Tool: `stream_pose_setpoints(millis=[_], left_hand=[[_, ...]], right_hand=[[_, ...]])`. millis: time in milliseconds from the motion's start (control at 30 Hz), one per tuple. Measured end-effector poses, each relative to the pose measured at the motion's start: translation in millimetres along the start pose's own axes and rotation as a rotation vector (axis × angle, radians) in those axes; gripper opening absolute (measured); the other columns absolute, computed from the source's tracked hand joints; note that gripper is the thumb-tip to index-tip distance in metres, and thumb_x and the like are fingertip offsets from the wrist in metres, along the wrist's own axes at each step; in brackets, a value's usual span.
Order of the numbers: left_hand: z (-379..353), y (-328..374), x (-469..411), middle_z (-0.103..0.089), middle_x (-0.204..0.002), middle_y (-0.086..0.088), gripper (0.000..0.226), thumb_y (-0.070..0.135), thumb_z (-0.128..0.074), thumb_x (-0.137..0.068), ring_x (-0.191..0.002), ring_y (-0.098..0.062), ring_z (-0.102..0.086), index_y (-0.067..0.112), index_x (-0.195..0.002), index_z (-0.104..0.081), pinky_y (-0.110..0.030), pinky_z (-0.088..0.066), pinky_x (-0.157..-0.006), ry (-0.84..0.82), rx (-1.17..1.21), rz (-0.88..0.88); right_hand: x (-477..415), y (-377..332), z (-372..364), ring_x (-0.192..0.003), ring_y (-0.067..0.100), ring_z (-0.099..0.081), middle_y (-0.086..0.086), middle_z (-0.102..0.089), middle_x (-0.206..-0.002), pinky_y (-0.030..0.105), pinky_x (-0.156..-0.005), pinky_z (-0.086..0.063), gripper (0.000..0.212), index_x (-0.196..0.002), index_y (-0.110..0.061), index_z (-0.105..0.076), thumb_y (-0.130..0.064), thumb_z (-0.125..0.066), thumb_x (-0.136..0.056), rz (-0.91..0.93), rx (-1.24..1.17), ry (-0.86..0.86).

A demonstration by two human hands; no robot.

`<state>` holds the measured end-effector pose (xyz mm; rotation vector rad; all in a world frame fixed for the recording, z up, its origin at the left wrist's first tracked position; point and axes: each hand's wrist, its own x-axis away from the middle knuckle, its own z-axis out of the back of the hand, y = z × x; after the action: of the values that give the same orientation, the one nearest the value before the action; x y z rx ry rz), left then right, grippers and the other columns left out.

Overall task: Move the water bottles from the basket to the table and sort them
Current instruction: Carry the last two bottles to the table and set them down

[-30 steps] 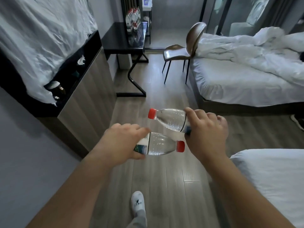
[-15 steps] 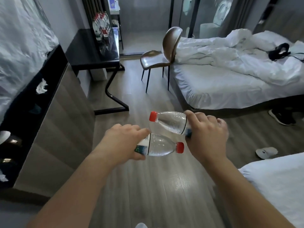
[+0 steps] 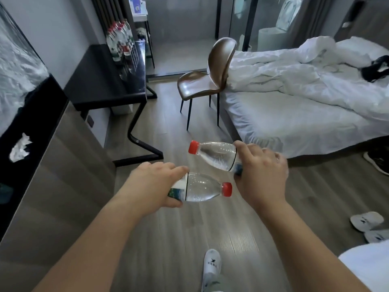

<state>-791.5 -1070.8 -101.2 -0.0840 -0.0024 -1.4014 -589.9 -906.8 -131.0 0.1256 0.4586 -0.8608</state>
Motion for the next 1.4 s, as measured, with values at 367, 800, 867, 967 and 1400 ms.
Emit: stream_pose_setpoints(millis=[367, 800, 867, 967, 1400], left_hand=[[23, -84, -152, -0.059, -0.116, 0.013, 0.076, 0.071, -0.067, -0.079, -0.108, -0.013, -0.060, 0.040, -0.142, -0.038, -0.035, -0.047, -0.088, 0.006, 0.002, 0.124], [7, -249, -349, -0.058, -0.118, 0.015, 0.075, 0.071, -0.067, -0.081, -0.111, -0.012, -0.057, 0.042, -0.143, -0.037, -0.034, -0.045, -0.091, 0.017, 0.066, 0.137], [10, -281, -380, -0.058, -0.118, 0.015, 0.076, 0.071, -0.067, -0.081, -0.110, -0.012, -0.057, 0.041, -0.144, -0.035, -0.034, -0.046, -0.092, 0.004, 0.057, 0.122], [16, -328, -425, -0.059, -0.116, 0.014, 0.077, 0.074, -0.066, -0.080, -0.108, -0.014, -0.059, 0.039, -0.142, -0.037, -0.036, -0.048, -0.090, 0.005, 0.026, 0.098], [-3, -477, -590, -0.058, -0.123, 0.017, 0.081, 0.072, -0.065, -0.082, -0.113, -0.010, -0.058, 0.041, -0.149, -0.031, -0.033, -0.047, -0.094, -0.026, 0.054, 0.115]], right_hand=[[-200, 7, -73, -0.089, 0.037, -0.064, 0.006, -0.071, -0.110, 0.048, -0.083, -0.045, 0.070, -0.135, -0.023, -0.059, -0.012, -0.077, -0.068, 0.104, -0.032, -0.020], [-411, -36, -197, -0.089, 0.038, -0.065, 0.005, -0.071, -0.110, 0.051, -0.086, -0.047, 0.070, -0.132, -0.024, -0.061, -0.009, -0.074, -0.065, 0.104, -0.032, -0.019], [-446, -46, -212, -0.089, 0.038, -0.065, 0.004, -0.071, -0.109, 0.051, -0.086, -0.047, 0.071, -0.131, -0.025, -0.061, -0.010, -0.075, -0.063, 0.094, -0.020, -0.026], [-497, -61, -233, -0.086, 0.037, -0.064, 0.004, -0.071, -0.107, 0.050, -0.084, -0.047, 0.068, -0.130, -0.024, -0.061, -0.010, -0.074, -0.064, 0.086, -0.011, -0.017], [-698, -100, -358, -0.088, 0.036, -0.064, 0.002, -0.070, -0.109, 0.049, -0.086, -0.044, 0.075, -0.134, -0.025, -0.059, -0.013, -0.079, -0.063, 0.111, -0.011, -0.017]])
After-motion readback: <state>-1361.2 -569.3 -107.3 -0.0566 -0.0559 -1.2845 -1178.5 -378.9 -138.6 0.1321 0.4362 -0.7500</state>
